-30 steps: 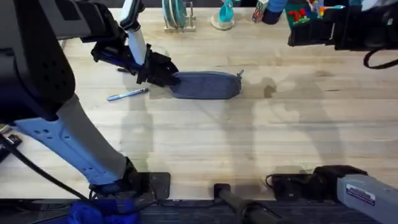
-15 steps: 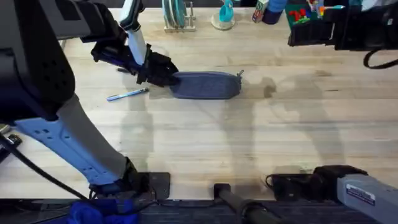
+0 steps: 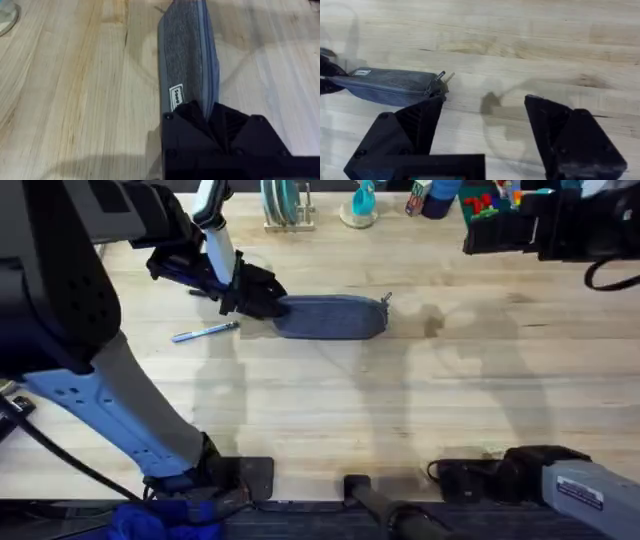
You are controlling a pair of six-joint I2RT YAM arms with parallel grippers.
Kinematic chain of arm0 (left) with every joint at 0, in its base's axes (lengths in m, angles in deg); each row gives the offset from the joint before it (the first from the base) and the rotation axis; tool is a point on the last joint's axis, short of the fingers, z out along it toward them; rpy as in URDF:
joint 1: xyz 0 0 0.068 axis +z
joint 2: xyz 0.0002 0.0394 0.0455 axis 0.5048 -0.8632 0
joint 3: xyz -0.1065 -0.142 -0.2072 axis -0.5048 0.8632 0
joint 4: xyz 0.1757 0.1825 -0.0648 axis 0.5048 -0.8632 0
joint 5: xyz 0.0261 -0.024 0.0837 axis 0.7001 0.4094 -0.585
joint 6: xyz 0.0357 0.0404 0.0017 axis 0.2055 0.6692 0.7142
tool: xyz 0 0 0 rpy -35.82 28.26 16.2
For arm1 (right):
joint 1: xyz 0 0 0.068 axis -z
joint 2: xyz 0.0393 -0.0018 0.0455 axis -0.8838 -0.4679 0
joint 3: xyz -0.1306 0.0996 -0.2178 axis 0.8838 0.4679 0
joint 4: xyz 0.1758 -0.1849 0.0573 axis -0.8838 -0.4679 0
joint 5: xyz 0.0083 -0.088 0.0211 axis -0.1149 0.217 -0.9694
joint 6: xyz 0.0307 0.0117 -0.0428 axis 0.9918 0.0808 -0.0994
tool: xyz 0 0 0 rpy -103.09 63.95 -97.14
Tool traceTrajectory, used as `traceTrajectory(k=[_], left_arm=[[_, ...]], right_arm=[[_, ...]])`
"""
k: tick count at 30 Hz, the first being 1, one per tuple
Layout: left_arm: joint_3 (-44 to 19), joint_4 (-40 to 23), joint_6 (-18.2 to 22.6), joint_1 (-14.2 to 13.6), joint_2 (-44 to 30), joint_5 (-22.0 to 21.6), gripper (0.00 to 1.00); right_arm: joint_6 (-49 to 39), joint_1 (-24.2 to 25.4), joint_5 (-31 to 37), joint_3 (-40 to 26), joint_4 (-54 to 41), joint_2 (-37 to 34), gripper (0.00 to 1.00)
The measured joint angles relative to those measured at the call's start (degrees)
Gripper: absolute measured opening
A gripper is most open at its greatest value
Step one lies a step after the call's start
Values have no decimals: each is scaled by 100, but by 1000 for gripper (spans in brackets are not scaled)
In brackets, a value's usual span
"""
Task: Unzip the bag, pick up the pens from the table one at a time and place them inside, then zip the bag closed.
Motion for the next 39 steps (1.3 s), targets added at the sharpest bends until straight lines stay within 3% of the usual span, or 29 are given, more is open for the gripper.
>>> traceTrajectory(k=[9, 15, 27, 39], left_arm=[[0, 0, 0, 0, 0, 0, 42], [0, 0, 0, 0, 0, 0, 42], [0, 0, 0, 0, 0, 0, 42], [0, 0, 0, 0, 0, -2, 42]], right_arm=[[-7, 0, 0, 0, 0, 1, 996], [-952, 0, -30, 0, -2, 1, 995], [-3504, 0, -721, 0, -2, 1, 995], [-4870, 0, -1161, -22, -315, -517, 995]])
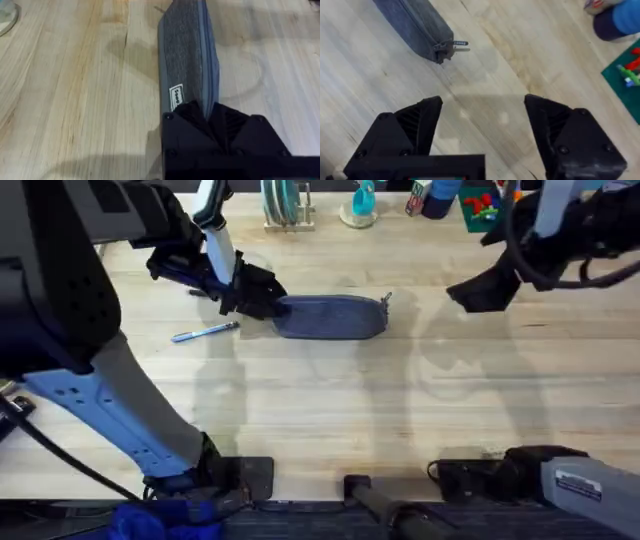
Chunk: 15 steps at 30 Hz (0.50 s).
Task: Unzip the bag, pick up the pens from the table one at a time and place them inside, then zip the bag closed.
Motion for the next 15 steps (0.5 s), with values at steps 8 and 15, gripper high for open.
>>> traceTrajectory(k=[8, 15], left_arm=[[0, 0, 0, 0, 1, 1, 42], [0, 0, 0, 0, 0, 0, 42]], right_arm=[[-97, 0, -47, 0, 21, -519, 996], [-96, -113, -47, 0, 66, -832, 996]])
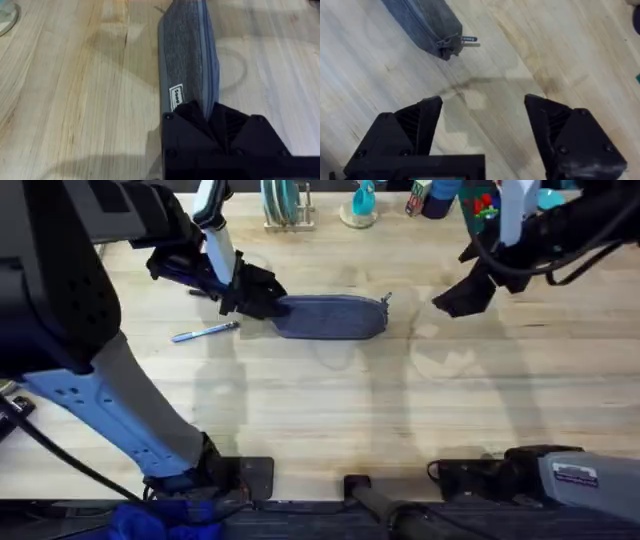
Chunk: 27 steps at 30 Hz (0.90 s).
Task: Unzip the bag, pick up the pens from the table one at a time and place them inside, then zip the bag closed.
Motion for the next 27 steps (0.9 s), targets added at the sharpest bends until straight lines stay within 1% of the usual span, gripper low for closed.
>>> traceTrajectory(k=[9, 17, 19, 22, 27], left_arm=[[0, 0, 0, 0, 0, 0, 42], [0, 0, 0, 0, 0, 0, 42], [0, 0, 0, 0, 0, 0, 42], [0, 0, 0, 0, 0, 0, 42], [0, 0, 0, 0, 0, 0, 42]], right_arm=[[184, -150, -14, -2, 107, -104, 996], [512, -150, -352, -13, 192, -410, 996], [761, -150, -401, -13, 296, -513, 996], [1361, -150, -429, -15, 508, -656, 996], [2771, -150, -450, -15, 772, -827, 996]])
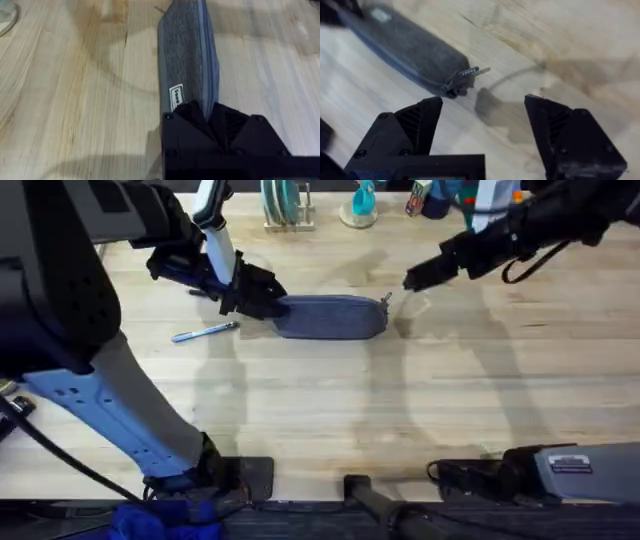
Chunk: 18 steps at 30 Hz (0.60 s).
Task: Unzip the bag, pick up the pens from the table one at a time and place them inside, then zip the bag closed.
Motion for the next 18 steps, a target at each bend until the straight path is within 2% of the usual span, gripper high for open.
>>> traceTrajectory(k=[9, 18], left_arm=[[0, 0, 0, 0, 0, 0, 42], [0, 0, 0, 0, 0, 0, 42]], right_arm=[[2363, -157, -45, -4, 68, -9, 996], [3691, -221, -103, -4, 227, -9, 996]])
